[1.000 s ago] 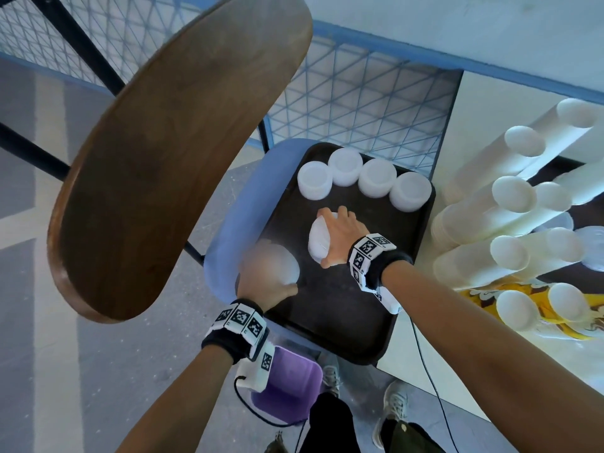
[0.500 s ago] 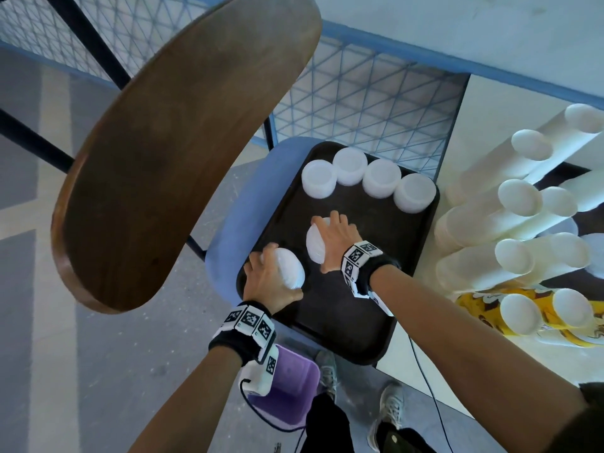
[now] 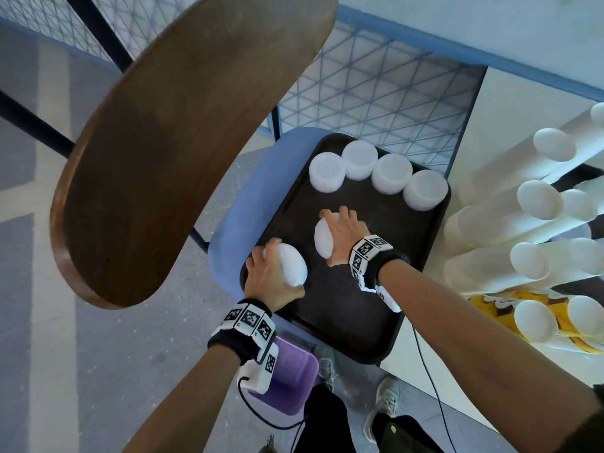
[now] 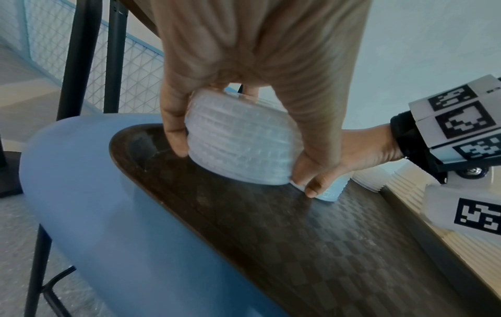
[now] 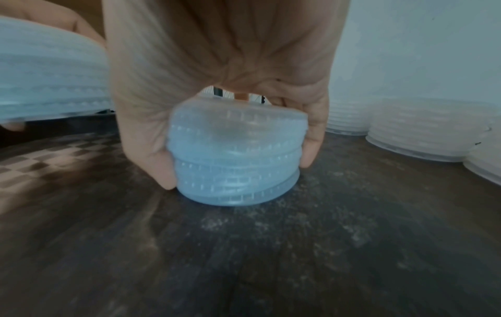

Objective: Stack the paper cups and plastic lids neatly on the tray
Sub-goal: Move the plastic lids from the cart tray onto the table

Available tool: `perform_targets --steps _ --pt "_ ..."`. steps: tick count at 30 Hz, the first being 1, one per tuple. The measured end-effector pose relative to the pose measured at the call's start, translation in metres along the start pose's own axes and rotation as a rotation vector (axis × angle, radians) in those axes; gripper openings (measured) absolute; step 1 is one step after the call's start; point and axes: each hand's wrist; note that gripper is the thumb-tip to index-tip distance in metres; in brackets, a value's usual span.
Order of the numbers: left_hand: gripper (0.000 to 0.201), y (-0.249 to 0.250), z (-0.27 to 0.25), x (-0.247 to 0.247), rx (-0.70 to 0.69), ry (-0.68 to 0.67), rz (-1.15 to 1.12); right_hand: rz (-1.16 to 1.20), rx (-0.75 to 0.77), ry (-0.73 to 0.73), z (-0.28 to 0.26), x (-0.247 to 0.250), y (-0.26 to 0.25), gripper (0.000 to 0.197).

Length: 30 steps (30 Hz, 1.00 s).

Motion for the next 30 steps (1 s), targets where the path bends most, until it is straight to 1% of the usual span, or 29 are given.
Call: perform_targets --steps 8,16,19,22,24,26,28,30 --pt "0.104 -0.001 0.001 0.001 -0.024 0.015 0.004 -0.067 0.034 -0.008 0.004 0.000 0.000 0.098" --pt "0.103 0.005 0.005 0.007 -0.051 0.001 0.020 -0.012 0.020 0.007 -0.003 0.016 0.004 0.099" --pt "0.101 0.017 0.012 0.024 -0.091 0.035 -0.012 0.028 0.037 0.058 -0.008 0.042 0.002 0.100" --pt "0.098 0.040 0.021 0.050 -0.154 0.090 -0.010 0.067 0.068 0.161 -0.021 0.086 0.005 0.100" --pt "0.097 0.062 0.022 0.071 -0.203 0.141 -0.057 0.111 0.076 0.238 -0.035 0.118 0.011 0.102" --pt "0.096 0.087 0.021 0.091 -0.281 0.195 -0.122 0.149 0.076 0.324 -0.057 0.147 0.023 0.102" --pt "0.094 0.117 0.016 0.108 -0.392 0.256 -0.160 0.173 0.071 0.405 -0.086 0.173 0.042 0.103" --pt "0.098 0.154 0.006 0.118 -0.475 0.280 -0.174 0.179 0.043 0.481 -0.119 0.193 0.068 0.103"
Point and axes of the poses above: each hand's wrist, its own z-axis towards the middle knuckle, its own x-axis out of the back of the hand, y = z × x, and after that the axes turned 5 degrees about y, right-handed
